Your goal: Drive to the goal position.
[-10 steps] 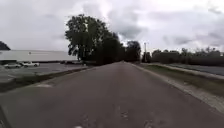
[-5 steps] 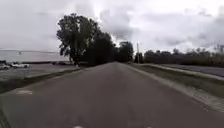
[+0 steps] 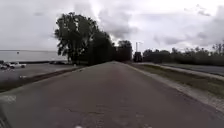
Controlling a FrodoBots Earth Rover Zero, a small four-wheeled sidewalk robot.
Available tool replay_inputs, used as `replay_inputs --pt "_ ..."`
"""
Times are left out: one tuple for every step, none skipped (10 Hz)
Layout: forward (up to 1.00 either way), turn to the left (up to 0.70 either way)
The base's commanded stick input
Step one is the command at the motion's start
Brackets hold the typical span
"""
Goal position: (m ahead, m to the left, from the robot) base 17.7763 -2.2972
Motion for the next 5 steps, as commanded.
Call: replay_inputs --pt "1.0 0.01" --pt "1.0 0.01" --pt "1.0 0.01" --pt "1.0 0.01" --pt "1.0 0.01"
